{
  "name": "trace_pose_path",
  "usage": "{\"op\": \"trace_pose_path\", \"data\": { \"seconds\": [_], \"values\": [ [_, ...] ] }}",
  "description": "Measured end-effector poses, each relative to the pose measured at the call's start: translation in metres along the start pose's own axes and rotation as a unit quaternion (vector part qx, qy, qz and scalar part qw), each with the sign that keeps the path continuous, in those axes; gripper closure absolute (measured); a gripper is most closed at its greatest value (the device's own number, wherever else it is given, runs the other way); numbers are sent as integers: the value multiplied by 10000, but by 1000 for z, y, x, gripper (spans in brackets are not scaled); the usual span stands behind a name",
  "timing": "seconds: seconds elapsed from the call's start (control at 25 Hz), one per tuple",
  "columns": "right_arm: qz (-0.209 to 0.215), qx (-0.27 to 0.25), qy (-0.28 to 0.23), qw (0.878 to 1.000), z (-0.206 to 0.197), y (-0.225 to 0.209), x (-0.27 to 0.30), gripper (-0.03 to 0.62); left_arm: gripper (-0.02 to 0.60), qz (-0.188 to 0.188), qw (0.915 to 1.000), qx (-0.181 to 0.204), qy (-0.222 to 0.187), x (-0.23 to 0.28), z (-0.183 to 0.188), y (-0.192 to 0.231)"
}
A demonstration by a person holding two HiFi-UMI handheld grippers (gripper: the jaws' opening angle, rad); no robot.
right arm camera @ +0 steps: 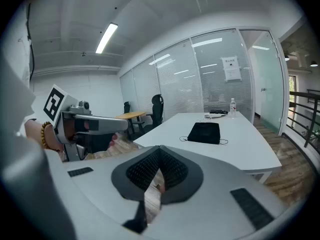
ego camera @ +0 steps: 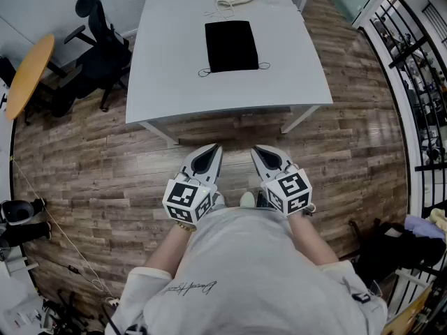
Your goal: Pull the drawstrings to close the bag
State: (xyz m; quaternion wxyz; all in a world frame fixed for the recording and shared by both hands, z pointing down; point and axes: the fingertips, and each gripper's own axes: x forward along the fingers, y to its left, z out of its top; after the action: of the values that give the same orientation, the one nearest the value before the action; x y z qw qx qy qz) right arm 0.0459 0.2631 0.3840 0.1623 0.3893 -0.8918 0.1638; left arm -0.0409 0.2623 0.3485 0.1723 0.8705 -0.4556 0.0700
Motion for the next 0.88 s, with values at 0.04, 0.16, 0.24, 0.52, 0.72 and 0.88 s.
{"op": "trace_pose_path", "data": {
  "seconds": [0.04, 0.16, 0.24, 0.52, 0.72, 0.88],
  "values": [
    [6, -14, 2, 10000, -1, 0, 0, 571, 571, 4, 10000, 10, 4, 0, 0, -1],
    [18, -40, 24, 10000, -4, 2, -1, 571, 571, 6, 10000, 21, -4, 0, 2, -2],
    [17, -50, 42, 10000, -5, 4, -1, 571, 571, -2, 10000, 28, -13, -1, 3, -2],
    [-27, -12, 33, 10000, -4, 6, -1, 571, 571, -75, 9999, 61, 24, -2, 3, -2],
    [-6, 204, -18, 9998, -1, 8, 3, 571, 571, -164, 9998, 103, 35, -3, 6, -1],
    [22, 147, -13, 9999, -1, 13, 10, 571, 571, -199, 9997, 131, 52, -3, 5, 4]
  ]
}}
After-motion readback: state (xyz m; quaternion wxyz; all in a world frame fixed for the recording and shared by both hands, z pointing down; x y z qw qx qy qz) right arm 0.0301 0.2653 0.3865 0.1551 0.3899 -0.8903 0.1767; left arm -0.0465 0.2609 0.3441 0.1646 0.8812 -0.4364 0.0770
